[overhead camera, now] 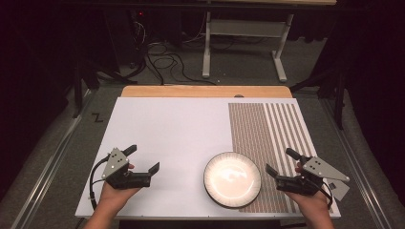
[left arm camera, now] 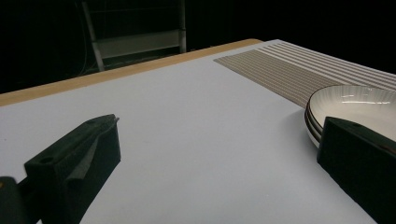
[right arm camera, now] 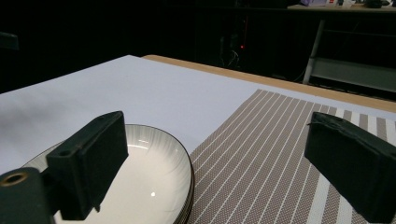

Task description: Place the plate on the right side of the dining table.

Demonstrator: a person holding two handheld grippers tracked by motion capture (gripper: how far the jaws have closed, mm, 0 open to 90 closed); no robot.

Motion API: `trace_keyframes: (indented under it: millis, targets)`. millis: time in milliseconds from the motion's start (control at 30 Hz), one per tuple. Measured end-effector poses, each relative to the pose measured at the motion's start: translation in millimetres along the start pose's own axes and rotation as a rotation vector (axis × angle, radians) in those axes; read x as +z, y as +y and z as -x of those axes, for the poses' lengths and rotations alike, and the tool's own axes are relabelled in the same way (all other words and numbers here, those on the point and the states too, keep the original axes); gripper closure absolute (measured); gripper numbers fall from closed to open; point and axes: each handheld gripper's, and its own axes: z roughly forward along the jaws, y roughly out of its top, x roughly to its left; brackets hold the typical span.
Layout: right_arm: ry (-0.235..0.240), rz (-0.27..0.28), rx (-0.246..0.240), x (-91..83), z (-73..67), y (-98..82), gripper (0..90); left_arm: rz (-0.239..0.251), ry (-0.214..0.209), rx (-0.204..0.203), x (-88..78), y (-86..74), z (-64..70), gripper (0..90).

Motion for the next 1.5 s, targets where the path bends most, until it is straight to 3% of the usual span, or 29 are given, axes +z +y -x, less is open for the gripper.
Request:
trace_keyframes:
  millis: [267, 400, 567, 600, 700, 900, 1100, 1133, 1367, 1500]
  targets:
    - [-0.012, -0.041, -0.002, -1.0, -0.7, 0.7, 19.7, -0.004, -0.004, 0.004, 0.2, -0.1, 0.8, 0.2]
    - [-0.007, -0.074, -0.009, -1.1, -2.1, 0.7, 32.9, -0.007, -0.006, 0.004, 0.3, -0.1, 0.8, 0.2]
    - [-0.004, -0.111, -0.017, 0.0, -3.0, 0.3, 41.6, -0.010, -0.006, 0.007, 0.6, -0.4, 1.1, 0.2]
    - [0.002, -0.129, -0.015, 0.5, -3.0, -0.8, 49.1, -0.010, -0.007, 0.007, 0.6, -0.4, 1.1, 0.2]
    - [0.003, -0.161, -0.006, 1.0, -3.0, -2.4, 55.6, -0.012, -0.007, 0.008, 0.6, -0.6, 1.0, 0.2]
    - [0.008, -0.188, 0.002, 2.0, -0.7, -3.7, 63.4, -0.014, -0.009, 0.009, 1.2, -0.9, 0.9, 0.2]
    - [0.006, -0.255, 0.009, 5.2, -0.2, -6.4, 72.8, -0.015, -0.011, 0.006, 1.5, -1.1, 1.4, 0.2]
    - [0.010, -0.277, 0.006, 7.0, -0.2, -7.6, 77.1, -0.015, -0.011, 0.007, 1.6, -1.1, 1.4, 0.2]
    - [0.037, -0.322, 0.015, 10.8, -2.0, -10.9, 83.3, -0.021, -0.013, 0.011, 1.9, -1.5, 1.6, 0.2]
    - [0.075, -0.345, 0.023, 15.0, -3.7, -15.1, 90.0, -0.024, -0.014, 0.012, 2.4, -1.7, 2.0, 0.2]
